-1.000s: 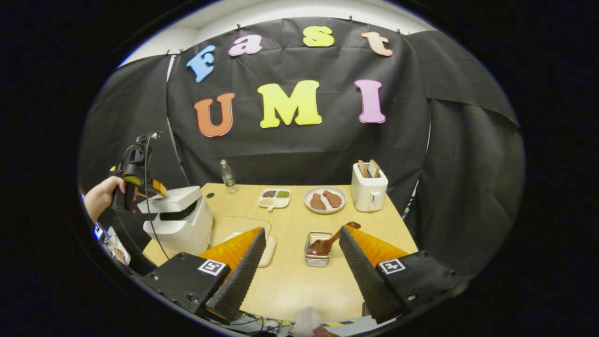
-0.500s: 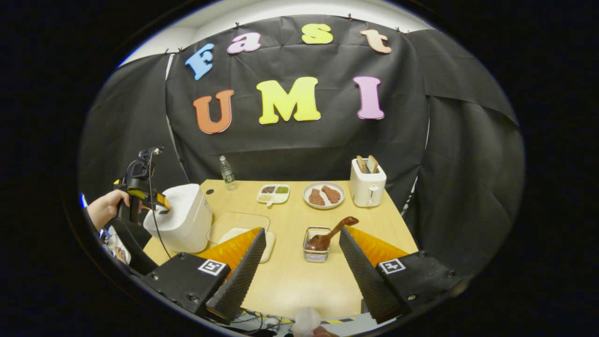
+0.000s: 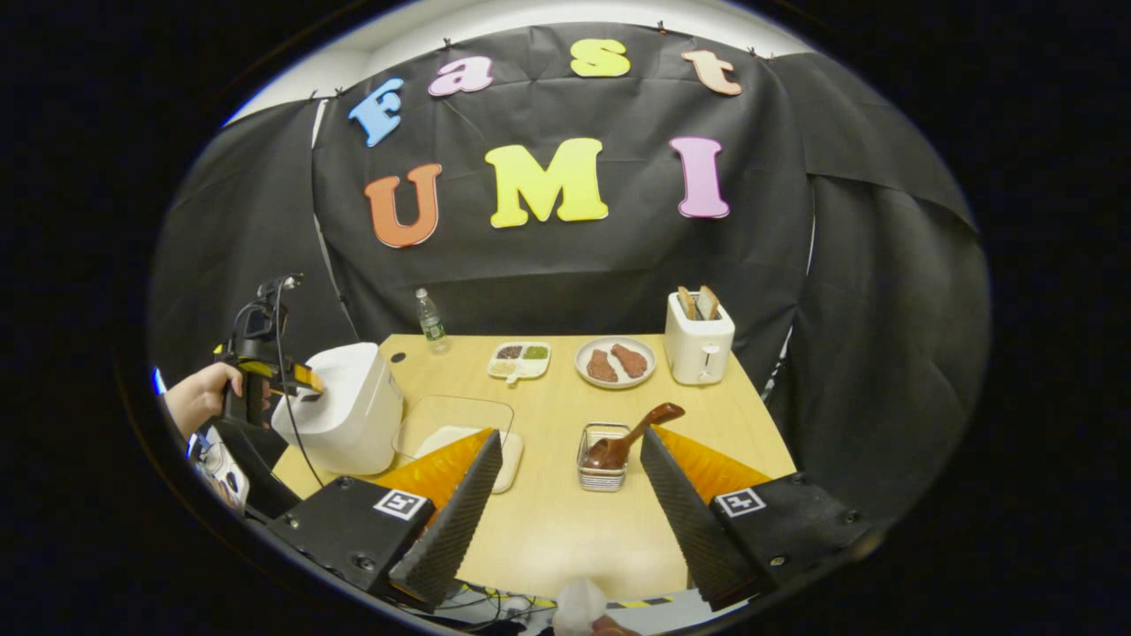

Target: Close the left gripper, press the button to open the rice cooker; take a wooden spoon from the chopstick holder with the right hand, scoop a spoonful of rice and pour it into the rice cooker, then put the wooden spoon back into the chopstick holder.

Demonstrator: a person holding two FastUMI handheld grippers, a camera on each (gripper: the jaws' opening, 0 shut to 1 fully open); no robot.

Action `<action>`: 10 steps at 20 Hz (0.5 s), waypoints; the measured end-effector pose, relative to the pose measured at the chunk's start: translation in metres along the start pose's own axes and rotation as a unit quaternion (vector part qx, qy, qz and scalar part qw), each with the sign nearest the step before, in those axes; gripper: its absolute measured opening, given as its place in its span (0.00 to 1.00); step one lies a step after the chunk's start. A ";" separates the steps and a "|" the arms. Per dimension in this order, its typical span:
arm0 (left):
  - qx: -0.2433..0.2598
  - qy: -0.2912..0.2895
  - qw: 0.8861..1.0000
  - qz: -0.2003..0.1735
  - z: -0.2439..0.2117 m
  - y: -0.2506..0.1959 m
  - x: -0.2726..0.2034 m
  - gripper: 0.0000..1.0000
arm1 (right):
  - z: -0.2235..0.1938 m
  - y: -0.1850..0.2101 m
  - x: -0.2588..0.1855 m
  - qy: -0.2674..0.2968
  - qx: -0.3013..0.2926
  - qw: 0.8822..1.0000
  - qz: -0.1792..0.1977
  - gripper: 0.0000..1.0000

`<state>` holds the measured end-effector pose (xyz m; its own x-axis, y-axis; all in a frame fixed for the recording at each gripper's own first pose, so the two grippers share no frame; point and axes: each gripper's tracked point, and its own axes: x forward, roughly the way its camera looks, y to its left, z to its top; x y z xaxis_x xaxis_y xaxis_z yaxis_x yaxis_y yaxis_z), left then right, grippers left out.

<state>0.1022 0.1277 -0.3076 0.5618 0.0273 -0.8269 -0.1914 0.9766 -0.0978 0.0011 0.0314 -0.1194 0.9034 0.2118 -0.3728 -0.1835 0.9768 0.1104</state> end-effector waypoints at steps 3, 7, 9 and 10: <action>0.011 -0.014 1.000 0.019 0.007 0.004 -0.004 0.99 | 0.004 -0.001 -0.001 -0.004 -0.005 1.000 -0.003 1.00; 0.032 -0.101 0.993 0.046 0.046 0.010 -0.021 0.98 | 0.006 -0.004 -0.001 -0.006 -0.005 1.000 -0.008 1.00; 0.042 -0.137 0.989 0.049 0.060 0.011 -0.033 0.98 | 0.006 -0.003 -0.003 -0.008 -0.007 1.000 -0.009 1.00; 0.044 -0.155 0.986 0.048 0.068 0.011 -0.040 0.98 | 0.010 -0.002 -0.004 -0.015 -0.007 1.000 -0.009 1.00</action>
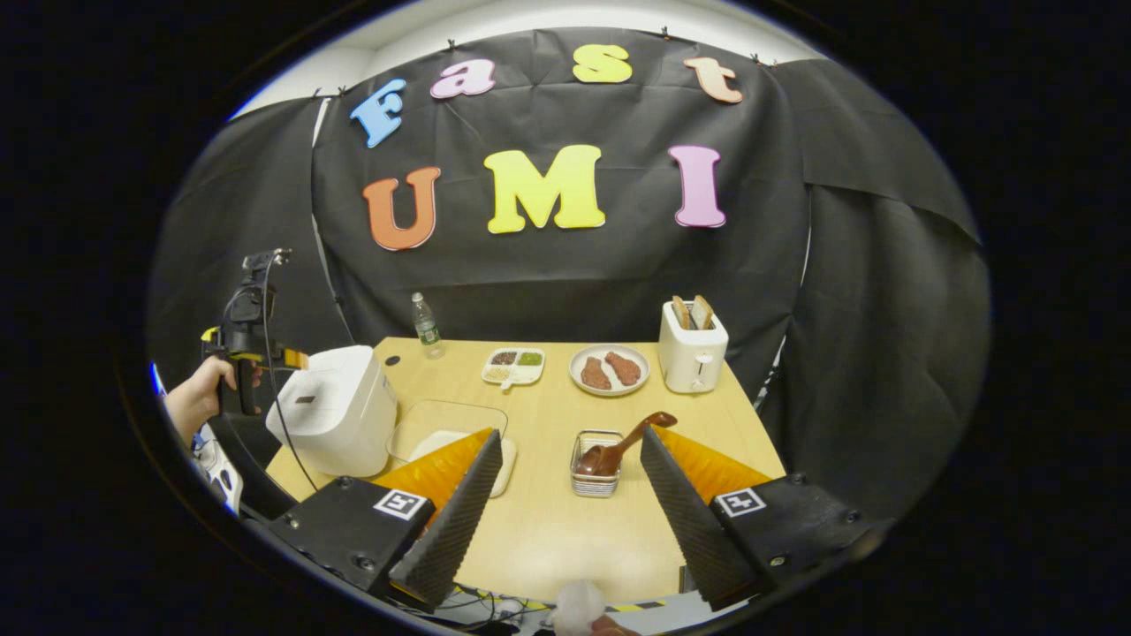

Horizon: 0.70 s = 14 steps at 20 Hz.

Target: Close the left gripper, press the button to open the rice cooker; take a wooden spoon from the chopstick holder with the right hand, scoop a spoonful of rice and pour it into the rice cooker, then put the wooden spoon back into the chopstick holder.

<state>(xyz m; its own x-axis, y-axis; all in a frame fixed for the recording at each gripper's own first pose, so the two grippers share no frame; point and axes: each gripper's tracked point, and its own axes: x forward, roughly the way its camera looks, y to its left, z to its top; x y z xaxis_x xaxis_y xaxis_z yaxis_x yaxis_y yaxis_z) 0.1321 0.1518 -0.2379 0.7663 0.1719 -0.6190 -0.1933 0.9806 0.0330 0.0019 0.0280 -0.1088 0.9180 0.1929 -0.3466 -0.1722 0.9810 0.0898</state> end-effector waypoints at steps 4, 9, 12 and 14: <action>0.001 -0.134 0.991 -0.004 0.054 -0.005 -0.055 0.97 | 0.032 0.001 -0.006 -0.060 -0.009 0.998 -0.018 0.99; 0.001 -0.277 0.960 -0.032 0.100 -0.026 -0.165 0.96 | 0.075 0.022 -0.013 -0.120 -0.026 0.992 -0.015 1.00; -0.001 -0.318 0.946 -0.061 0.106 -0.042 -0.222 0.96 | 0.088 0.030 -0.018 -0.140 -0.025 0.990 -0.012 1.00; -0.002 -0.335 0.940 -0.071 0.106 -0.048 -0.247 0.96 | 0.097 0.028 -0.024 -0.155 -0.023 0.987 -0.020 1.00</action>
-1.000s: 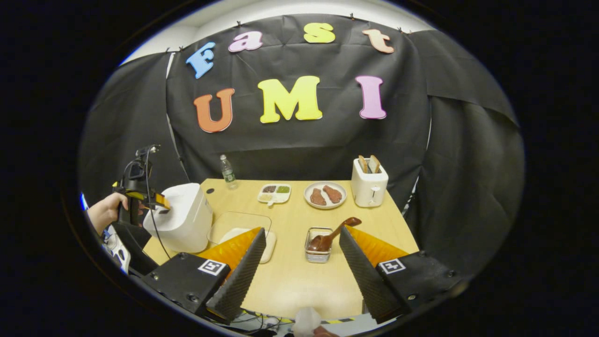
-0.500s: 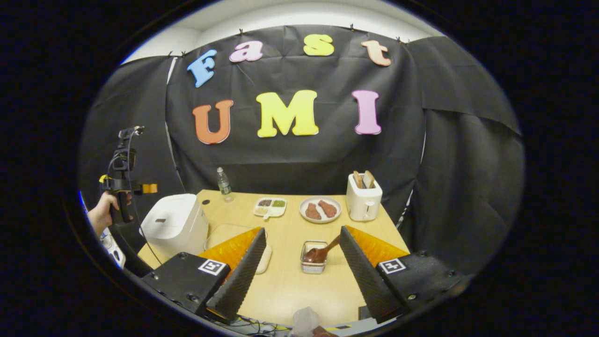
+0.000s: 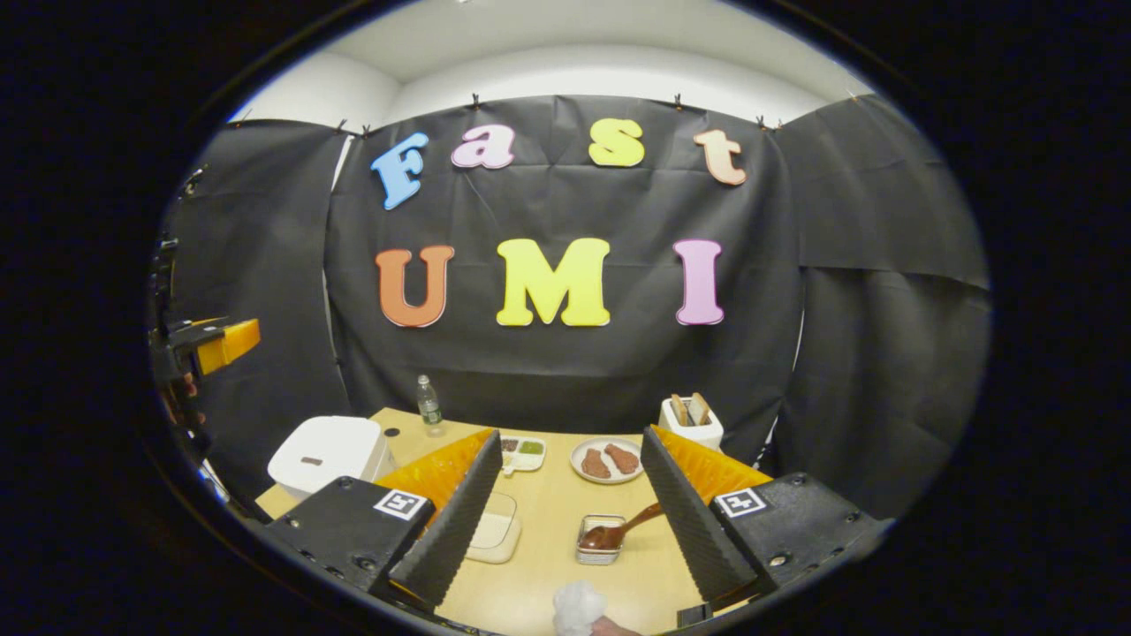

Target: Close the left gripper, press the button to open the rice cooker; take a wooden spoon from the chopstick holder with the right hand, scoop a spoonful of rice and pour it into the rice cooker, then put the wooden spoon back into the chopstick holder.

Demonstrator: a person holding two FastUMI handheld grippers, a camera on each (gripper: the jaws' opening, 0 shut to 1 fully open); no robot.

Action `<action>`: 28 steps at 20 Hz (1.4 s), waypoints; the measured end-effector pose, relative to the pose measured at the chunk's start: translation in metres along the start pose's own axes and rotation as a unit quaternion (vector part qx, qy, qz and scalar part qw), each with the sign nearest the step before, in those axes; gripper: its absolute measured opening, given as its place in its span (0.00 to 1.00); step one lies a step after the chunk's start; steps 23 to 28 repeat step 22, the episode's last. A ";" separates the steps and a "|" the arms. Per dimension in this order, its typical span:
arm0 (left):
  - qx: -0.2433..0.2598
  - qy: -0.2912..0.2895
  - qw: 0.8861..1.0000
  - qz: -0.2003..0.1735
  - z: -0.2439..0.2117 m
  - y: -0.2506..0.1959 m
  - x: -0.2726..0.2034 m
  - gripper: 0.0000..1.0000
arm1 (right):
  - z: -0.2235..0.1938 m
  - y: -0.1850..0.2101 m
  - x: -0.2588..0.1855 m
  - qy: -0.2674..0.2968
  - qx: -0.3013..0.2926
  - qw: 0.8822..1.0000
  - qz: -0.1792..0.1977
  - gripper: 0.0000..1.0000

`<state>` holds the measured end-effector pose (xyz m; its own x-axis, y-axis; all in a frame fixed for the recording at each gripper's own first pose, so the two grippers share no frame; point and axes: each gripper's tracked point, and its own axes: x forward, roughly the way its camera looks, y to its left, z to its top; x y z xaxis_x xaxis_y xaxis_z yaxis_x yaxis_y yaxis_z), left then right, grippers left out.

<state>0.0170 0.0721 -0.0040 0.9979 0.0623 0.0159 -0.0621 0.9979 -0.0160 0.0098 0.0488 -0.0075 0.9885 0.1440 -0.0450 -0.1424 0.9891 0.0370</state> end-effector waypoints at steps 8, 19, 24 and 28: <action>-0.020 0.006 1.000 -0.017 0.000 -0.021 -0.044 0.95 | 0.024 -0.001 -0.006 -0.038 0.003 0.999 -0.010 0.99; -0.008 0.023 1.000 -0.008 -0.006 -0.015 -0.045 0.95 | 0.019 -0.001 0.001 -0.019 0.003 1.000 -0.005 0.99; -0.002 0.028 1.000 -0.006 -0.008 -0.015 -0.046 0.91 | 0.015 -0.003 -0.001 -0.011 0.006 1.000 -0.006 0.99; -0.002 0.028 1.000 -0.006 -0.008 -0.015 -0.046 0.91 | 0.015 -0.003 -0.001 -0.011 0.006 1.000 -0.006 0.99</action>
